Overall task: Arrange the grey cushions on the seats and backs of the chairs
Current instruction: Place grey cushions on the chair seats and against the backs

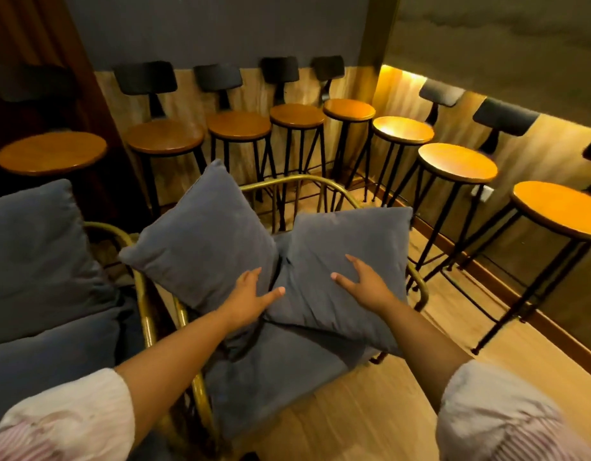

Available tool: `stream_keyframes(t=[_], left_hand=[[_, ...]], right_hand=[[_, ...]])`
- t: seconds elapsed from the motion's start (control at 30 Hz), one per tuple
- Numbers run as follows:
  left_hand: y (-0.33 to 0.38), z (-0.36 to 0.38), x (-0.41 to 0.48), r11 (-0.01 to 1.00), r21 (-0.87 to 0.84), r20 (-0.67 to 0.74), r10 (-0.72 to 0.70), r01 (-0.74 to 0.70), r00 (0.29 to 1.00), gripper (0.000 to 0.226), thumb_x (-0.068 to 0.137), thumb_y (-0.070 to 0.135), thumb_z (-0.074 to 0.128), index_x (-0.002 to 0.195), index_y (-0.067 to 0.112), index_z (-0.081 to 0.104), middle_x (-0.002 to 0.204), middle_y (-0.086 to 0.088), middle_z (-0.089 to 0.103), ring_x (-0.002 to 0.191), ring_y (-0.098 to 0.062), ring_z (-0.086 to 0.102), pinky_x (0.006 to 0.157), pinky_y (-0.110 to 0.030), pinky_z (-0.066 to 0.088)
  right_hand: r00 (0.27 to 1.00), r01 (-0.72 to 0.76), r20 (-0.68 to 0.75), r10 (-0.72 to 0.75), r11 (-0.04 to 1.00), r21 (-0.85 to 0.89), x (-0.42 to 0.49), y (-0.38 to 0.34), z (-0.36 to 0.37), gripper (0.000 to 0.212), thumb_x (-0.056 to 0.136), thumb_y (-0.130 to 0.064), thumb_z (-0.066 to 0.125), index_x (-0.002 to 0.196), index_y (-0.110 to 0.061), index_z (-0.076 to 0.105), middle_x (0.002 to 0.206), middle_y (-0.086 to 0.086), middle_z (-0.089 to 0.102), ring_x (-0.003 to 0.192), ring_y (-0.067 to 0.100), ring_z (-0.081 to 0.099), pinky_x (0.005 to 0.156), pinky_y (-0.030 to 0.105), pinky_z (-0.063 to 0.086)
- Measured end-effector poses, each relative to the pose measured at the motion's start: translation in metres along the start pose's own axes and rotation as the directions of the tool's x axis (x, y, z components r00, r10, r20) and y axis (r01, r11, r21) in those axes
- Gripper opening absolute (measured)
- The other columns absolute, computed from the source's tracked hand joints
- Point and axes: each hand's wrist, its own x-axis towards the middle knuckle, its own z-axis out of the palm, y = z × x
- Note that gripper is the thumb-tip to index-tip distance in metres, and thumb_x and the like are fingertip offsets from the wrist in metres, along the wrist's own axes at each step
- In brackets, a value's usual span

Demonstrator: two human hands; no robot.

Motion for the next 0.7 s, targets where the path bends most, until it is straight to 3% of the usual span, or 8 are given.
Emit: stream_keyframes(t=[0.3,0.47,0.63,0.7], left_hand=[[-0.025,-0.062,0.102,0.992,-0.032,-0.254,-0.123,0.119,0.959,0.086,0.086,0.049,0.057,0.151,0.01,0.015,0.159,-0.011,0.014,0.148,-0.028,0.013,0.119,-0.043,0.019],[-0.036,-0.081,0.124,0.976,-0.051,-0.396,-0.213,0.21,0.893,0.089,0.084,0.053,0.056,0.151,0.015,0.013,0.161,-0.01,0.006,0.149,-0.029,0.006,0.119,-0.05,0.018],[-0.043,-0.081,0.136,0.943,-0.168,-0.58,-0.33,0.287,0.744,0.088,0.085,0.051,0.058,0.152,0.018,0.01,0.161,-0.009,-0.007,0.149,-0.032,-0.001,0.118,-0.053,0.016],[-0.043,-0.073,0.138,0.907,-0.299,-0.647,-0.421,0.296,0.635,0.091,0.085,0.046,0.061,0.152,0.017,0.006,0.161,-0.009,-0.012,0.149,-0.031,-0.006,0.119,-0.051,0.015]], right_hand=[[0.98,0.089,0.176,-0.097,0.995,0.054,0.147,-0.052,0.038,0.075,0.091,-0.044,0.054,0.15,-0.013,0.021,0.159,0.007,0.022,0.145,0.027,0.023,0.116,0.04,0.024],[0.945,0.168,0.278,-0.171,0.985,0.037,0.214,-0.084,0.051,0.074,0.092,-0.042,0.053,0.15,-0.011,0.021,0.159,0.008,0.023,0.145,0.027,0.024,0.114,0.037,0.024],[0.876,0.27,0.408,-0.256,0.963,0.024,0.285,-0.111,0.071,0.07,0.091,-0.043,0.055,0.148,-0.014,0.026,0.155,0.007,0.032,0.141,0.027,0.033,0.109,0.036,0.031],[0.831,0.304,0.479,-0.282,0.952,0.033,0.314,-0.118,0.077,0.072,0.09,-0.043,0.056,0.149,-0.014,0.026,0.155,0.007,0.032,0.14,0.027,0.034,0.109,0.035,0.031]])
